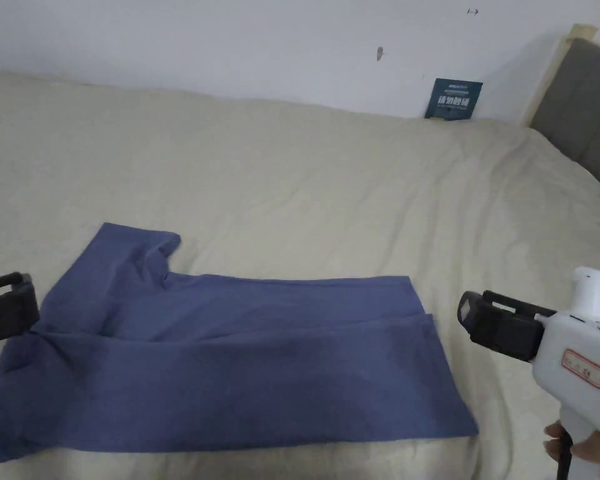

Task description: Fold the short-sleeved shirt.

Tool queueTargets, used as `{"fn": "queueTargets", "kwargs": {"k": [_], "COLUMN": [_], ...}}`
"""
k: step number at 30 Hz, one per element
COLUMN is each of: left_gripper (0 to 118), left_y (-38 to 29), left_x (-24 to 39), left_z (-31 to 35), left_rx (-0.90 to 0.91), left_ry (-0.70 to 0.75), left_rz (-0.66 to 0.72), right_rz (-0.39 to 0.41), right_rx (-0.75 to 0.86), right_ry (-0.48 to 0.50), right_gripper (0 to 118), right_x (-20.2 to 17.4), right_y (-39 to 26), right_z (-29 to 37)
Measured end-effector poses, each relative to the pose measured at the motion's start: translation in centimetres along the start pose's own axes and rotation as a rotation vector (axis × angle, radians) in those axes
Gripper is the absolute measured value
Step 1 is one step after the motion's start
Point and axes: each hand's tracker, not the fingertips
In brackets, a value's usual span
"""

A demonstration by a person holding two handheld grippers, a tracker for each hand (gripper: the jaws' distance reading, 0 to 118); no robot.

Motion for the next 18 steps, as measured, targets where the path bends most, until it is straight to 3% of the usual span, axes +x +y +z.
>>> {"fn": "queueTargets", "kwargs": {"k": [3,5,6,7,8,10,18], "left_gripper": [91,62,46,22,6,0,0], "left_y": [0.0,0.0,-0.2,-0.2,-0.1,0.1,4.2], "left_x": [1.5,2.4,2.4,2.6,2.8,2.9,2.2], "left_z": [0.2,0.2,-0.2,-0.4,-0.6,-1.4,-7.4], "left_rx": [0.037,0.054,0.055,0.050,0.047,0.039,-0.019], "left_ry": [-0.093,-0.140,-0.150,-0.160,-0.176,-0.187,-0.219], "left_rz": [0.013,0.032,0.041,0.049,0.057,0.055,-0.008], "right_rz": [0.013,0.023,0.021,0.029,0.052,0.062,0.021], "right_rx": [0.100,0.077,0.091,0.106,0.118,0.127,0.072], "right_ry": [0.038,0.072,0.092,0.086,0.058,0.050,0.093], "right_gripper": [115,104,70,34,12,9,7], "right_x": [-4.2,-5.1,-5.7,-6.3,-7.4,-7.1,-7.8], "right_y": [0.9,1.2,1.2,1.3,1.4,1.1,1.8], "right_z": [1.0,0.1,0.1,-0.1,-0.5,-1.4,-5.0]}}
